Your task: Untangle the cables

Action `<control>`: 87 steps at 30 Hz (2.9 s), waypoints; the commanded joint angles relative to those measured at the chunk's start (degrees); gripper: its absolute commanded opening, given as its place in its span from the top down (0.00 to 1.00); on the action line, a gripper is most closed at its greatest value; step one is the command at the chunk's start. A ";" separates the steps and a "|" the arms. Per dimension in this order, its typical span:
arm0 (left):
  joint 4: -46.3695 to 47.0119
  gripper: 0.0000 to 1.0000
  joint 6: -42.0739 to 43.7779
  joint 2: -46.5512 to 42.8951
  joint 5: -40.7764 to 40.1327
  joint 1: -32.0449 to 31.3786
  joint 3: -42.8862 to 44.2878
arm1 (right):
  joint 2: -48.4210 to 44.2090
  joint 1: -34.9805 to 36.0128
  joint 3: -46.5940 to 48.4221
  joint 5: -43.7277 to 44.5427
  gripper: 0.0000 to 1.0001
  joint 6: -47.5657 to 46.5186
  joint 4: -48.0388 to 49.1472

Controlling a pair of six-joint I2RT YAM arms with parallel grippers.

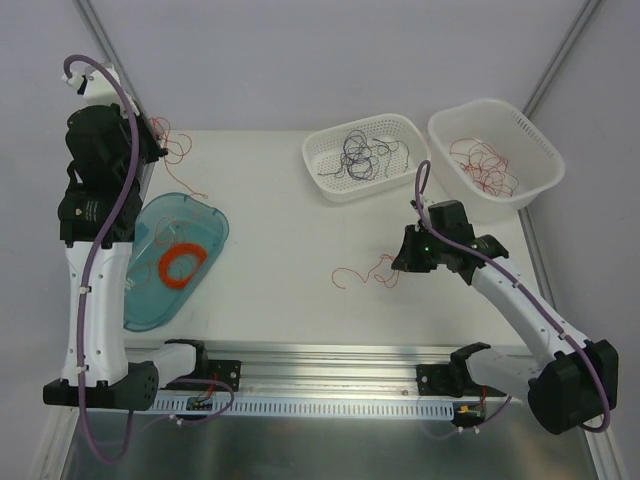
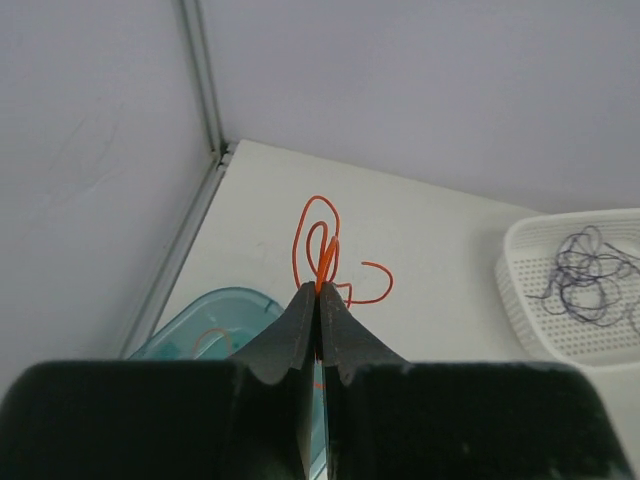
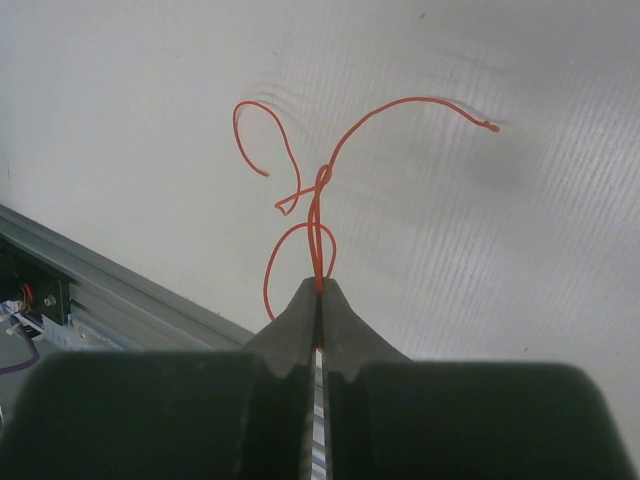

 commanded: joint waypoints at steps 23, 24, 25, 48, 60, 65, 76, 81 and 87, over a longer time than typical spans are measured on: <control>-2.30 0.01 -3.11 -5.92 19.13 8.18 -27.94 | -1.89 1.96 2.71 -3.54 0.99 0.48 2.70; -1.68 0.01 -3.12 -6.09 23.18 6.69 -28.73 | -2.07 2.04 2.97 -4.59 0.99 0.83 3.92; -1.33 0.01 -2.95 -6.27 23.91 2.42 -29.26 | -2.24 2.04 3.24 -5.21 0.99 1.09 4.63; 19.77 0.10 15.94 -1.88 46.41 -35.15 -33.66 | -4.79 10.30 9.04 -24.89 0.99 -4.88 17.29; 19.77 0.36 24.12 -0.74 53.45 -38.50 -34.01 | -3.65 15.75 12.29 -24.46 0.99 -9.01 13.86; 19.85 0.61 24.12 -0.03 55.29 -38.85 -34.45 | -3.30 16.37 12.64 -24.19 0.99 -8.93 14.04; 19.77 1.00 23.77 -1.35 46.45 -38.94 -34.80 | -3.47 16.46 13.26 -20.60 0.78 -10.50 11.67; 19.68 1.00 20.27 -2.32 36.77 -36.66 -33.75 | -5.23 16.54 13.87 -14.89 0.26 -12.44 7.98; 19.24 1.00 11.83 -3.81 27.28 -28.67 -30.76 | -9.27 16.46 12.47 -6.37 0.00 -11.65 7.62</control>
